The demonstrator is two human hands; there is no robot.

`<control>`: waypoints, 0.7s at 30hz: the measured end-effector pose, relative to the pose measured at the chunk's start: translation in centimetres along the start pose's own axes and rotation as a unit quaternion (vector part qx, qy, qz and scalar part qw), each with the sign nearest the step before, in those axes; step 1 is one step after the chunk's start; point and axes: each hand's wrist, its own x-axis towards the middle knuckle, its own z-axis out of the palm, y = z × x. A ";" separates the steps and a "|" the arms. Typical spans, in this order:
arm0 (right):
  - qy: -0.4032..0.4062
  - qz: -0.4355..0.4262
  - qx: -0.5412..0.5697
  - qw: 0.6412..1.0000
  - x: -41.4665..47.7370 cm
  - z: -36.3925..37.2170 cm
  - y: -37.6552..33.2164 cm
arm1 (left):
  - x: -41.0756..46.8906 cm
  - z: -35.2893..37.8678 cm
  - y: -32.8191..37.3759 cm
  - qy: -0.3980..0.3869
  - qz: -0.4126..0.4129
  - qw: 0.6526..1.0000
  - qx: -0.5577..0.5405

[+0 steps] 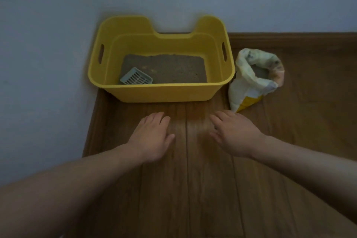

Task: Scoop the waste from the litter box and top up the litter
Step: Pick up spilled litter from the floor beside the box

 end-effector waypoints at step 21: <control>0.077 0.092 0.068 0.990 -1.5 9.0 7.3 | 6.0 6.8 7.6 0.015 0.119 0.991 -0.056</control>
